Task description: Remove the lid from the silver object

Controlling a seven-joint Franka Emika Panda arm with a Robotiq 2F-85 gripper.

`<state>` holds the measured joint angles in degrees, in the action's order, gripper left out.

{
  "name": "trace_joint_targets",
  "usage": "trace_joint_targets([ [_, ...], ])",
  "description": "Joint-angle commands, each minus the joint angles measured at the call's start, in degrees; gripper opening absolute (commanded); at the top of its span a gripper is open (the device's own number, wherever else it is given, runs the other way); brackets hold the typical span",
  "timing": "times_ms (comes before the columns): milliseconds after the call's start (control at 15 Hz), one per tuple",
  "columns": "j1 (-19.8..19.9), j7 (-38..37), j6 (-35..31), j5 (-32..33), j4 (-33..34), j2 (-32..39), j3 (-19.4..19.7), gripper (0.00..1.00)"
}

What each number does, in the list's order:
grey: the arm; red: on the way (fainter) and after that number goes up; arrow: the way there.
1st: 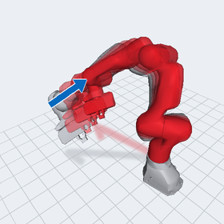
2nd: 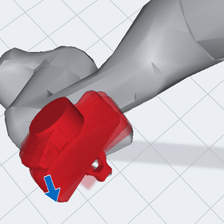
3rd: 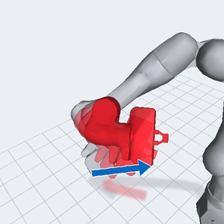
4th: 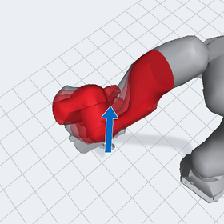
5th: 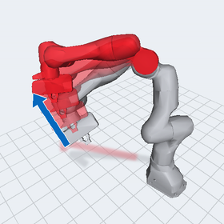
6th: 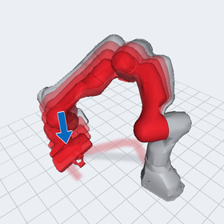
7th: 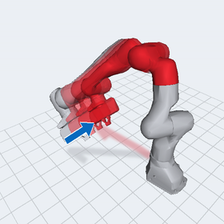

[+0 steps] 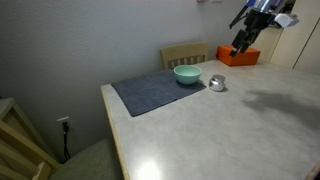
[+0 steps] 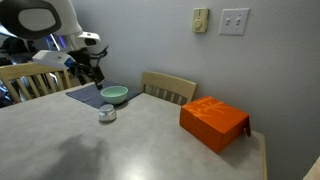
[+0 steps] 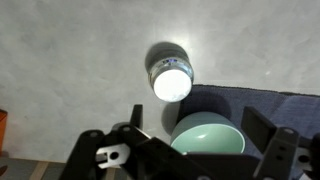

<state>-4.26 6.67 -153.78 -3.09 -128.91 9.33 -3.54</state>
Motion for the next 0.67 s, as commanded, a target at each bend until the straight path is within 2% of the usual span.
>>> trace_joint_targets([
  [0,-0.04,-2.22,2.38,2.91,5.47,5.68,0.18,1.00],
  [600,-2.74,-7.25,9.99,7.06,16.41,17.77,0.33,1.00],
])
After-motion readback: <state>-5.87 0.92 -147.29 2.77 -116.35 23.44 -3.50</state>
